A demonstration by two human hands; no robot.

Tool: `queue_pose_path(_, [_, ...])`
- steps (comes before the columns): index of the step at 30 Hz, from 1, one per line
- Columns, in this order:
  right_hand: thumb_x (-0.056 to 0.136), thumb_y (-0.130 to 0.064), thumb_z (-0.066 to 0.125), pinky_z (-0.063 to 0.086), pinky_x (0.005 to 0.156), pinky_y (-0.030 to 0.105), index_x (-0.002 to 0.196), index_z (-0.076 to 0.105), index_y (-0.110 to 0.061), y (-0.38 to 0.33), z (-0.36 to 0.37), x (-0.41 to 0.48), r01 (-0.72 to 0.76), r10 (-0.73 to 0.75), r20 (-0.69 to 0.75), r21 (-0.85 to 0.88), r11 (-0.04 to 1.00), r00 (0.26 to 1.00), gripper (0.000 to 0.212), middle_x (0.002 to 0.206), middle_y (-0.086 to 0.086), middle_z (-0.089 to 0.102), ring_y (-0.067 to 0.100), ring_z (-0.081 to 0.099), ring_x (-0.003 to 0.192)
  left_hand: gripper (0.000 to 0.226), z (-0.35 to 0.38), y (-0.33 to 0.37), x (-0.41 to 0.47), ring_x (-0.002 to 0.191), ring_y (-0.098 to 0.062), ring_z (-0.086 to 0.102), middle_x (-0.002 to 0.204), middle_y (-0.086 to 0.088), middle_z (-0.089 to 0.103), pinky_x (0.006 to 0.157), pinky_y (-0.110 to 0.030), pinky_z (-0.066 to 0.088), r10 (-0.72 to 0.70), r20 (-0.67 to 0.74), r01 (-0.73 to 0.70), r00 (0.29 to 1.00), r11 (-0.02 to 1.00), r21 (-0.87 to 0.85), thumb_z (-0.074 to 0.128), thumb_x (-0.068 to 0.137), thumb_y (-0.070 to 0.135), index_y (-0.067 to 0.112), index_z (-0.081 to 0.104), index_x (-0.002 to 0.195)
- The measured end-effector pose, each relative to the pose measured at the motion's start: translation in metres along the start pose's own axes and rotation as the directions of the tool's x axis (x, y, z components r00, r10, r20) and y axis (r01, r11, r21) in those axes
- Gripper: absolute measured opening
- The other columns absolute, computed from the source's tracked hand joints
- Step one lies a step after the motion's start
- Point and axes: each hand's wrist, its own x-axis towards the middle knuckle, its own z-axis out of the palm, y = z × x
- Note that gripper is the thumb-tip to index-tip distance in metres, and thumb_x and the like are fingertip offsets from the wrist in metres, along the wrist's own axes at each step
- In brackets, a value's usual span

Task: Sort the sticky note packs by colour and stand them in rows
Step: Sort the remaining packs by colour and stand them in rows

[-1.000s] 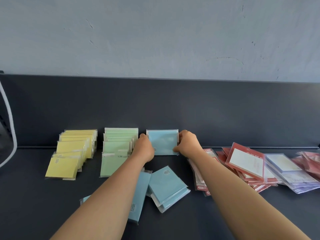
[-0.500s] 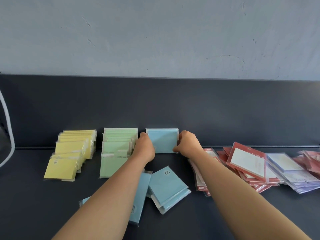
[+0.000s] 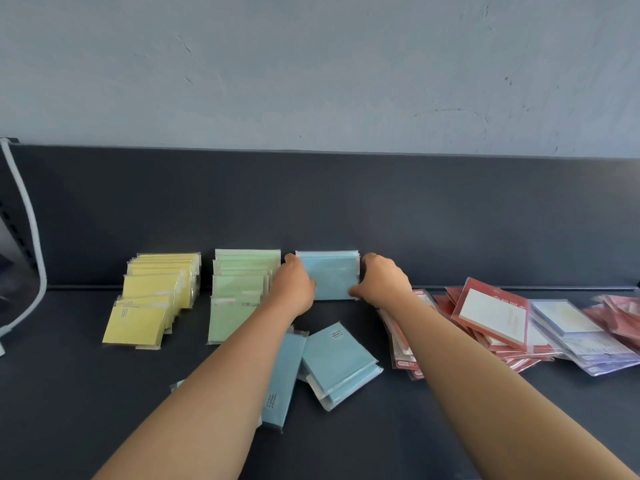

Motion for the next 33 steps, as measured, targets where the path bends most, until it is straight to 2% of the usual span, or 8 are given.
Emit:
queue_pose_path(6, [0.075,-0.025,0.071,0.038,0.058,0.029,0.092,0.044,-0.012,-0.009,-0.015,-0.021,0.029,-0.032,-0.076,-0.051,0.998,0.997,0.035,0.09,0.004,0.056,0.022,0.054,0.079,0.025,-0.025,-0.004,-0.01,0.08,-0.022,0.049,0.104,-0.009,0.052,0.061,-0.029,0.037,0.048,0.005,-0.047,0.999,0.998,-0.047,0.055,0.096,0.016,0.003,0.043,0.115])
queue_pose_path(10, [0.079,-0.032,0.07,0.044,0.069,0.03,0.114,0.052,-0.01,-0.017,-0.021,-0.045,0.104,-0.103,-0.074,0.003,0.995,0.992,0.045,0.109,0.006,0.058,0.022,0.055,0.091,0.025,-0.046,-0.018,-0.034,0.084,-0.022,0.051,0.104,-0.008,0.057,0.066,-0.031,0.042,0.127,0.027,-0.127,0.992,0.992,-0.012,0.063,0.091,0.027,0.01,0.048,0.103])
queue_pose_path(14, [0.083,-0.041,0.069,0.044,0.092,0.03,0.139,0.044,-0.013,-0.026,-0.012,-0.078,0.144,-0.147,0.081,0.045,0.989,0.986,0.068,0.135,0.004,0.051,0.023,0.053,0.118,0.051,-0.063,-0.037,-0.074,0.106,-0.023,0.056,0.114,-0.003,0.054,0.089,-0.035,0.047,0.099,0.141,-0.112,0.985,0.99,0.081,0.069,0.084,0.041,0.01,0.052,0.12])
queue_pose_path(17, [0.083,-0.044,0.068,0.038,0.069,0.019,0.1,0.054,-0.03,-0.027,0.004,-0.099,0.122,-0.127,0.208,0.038,0.992,0.97,0.026,0.1,-0.01,0.052,0.016,0.053,0.093,0.064,-0.064,-0.052,-0.1,0.107,-0.023,0.056,0.123,-0.002,0.054,0.08,-0.032,0.048,0.028,0.174,-0.079,0.984,0.952,0.295,0.067,0.08,0.056,0.013,0.05,0.124])
queue_pose_path(19, [0.086,-0.041,0.065,0.038,0.077,0.021,0.12,0.054,-0.024,-0.029,0.011,-0.112,0.096,-0.107,0.259,0.056,0.994,0.96,0.039,0.119,-0.005,0.054,0.02,0.052,0.109,0.067,-0.061,-0.062,-0.11,0.099,-0.022,0.057,0.114,-0.001,0.053,0.07,-0.03,0.044,-0.019,0.183,-0.049,0.983,0.932,0.358,0.069,0.075,0.061,0.014,0.05,0.118])
queue_pose_path(22, [0.087,-0.04,0.064,0.036,0.1,0.029,0.149,0.03,-0.011,-0.031,0.014,-0.127,0.057,-0.079,0.222,0.105,0.993,0.972,0.076,0.15,0.004,0.038,0.022,0.042,0.132,0.063,-0.055,-0.073,-0.119,0.084,-0.019,0.057,0.088,0.003,0.054,0.062,-0.027,0.041,-0.071,0.224,0.02,0.972,0.975,0.223,0.078,0.07,0.055,0.013,0.051,0.109])
queue_pose_path(28, [0.082,-0.042,0.07,0.039,0.085,0.026,0.143,0.038,-0.013,-0.035,0.014,-0.15,0.018,-0.051,0.222,0.151,0.988,0.974,0.076,0.141,0.003,0.045,0.019,0.05,0.115,0.067,-0.059,-0.094,-0.13,0.098,-0.019,0.054,0.109,0.001,0.053,0.076,-0.031,0.046,-0.032,0.254,0.04,0.967,0.999,-0.026,0.086,0.067,0.039,0.016,0.044,0.114])
queue_pose_path(33, [0.076,-0.05,0.074,0.041,0.083,0.027,0.135,0.046,-0.014,-0.03,0.011,-0.161,-0.006,-0.036,0.279,0.15,0.989,0.96,0.074,0.133,0.002,0.051,0.015,0.049,0.101,0.063,-0.064,-0.103,-0.133,0.095,-0.016,0.051,0.113,0.0,0.051,0.066,-0.024,0.038,0.022,0.203,0.018,0.979,0.981,-0.193,0.085,0.07,0.018,0.017,0.041,0.116])
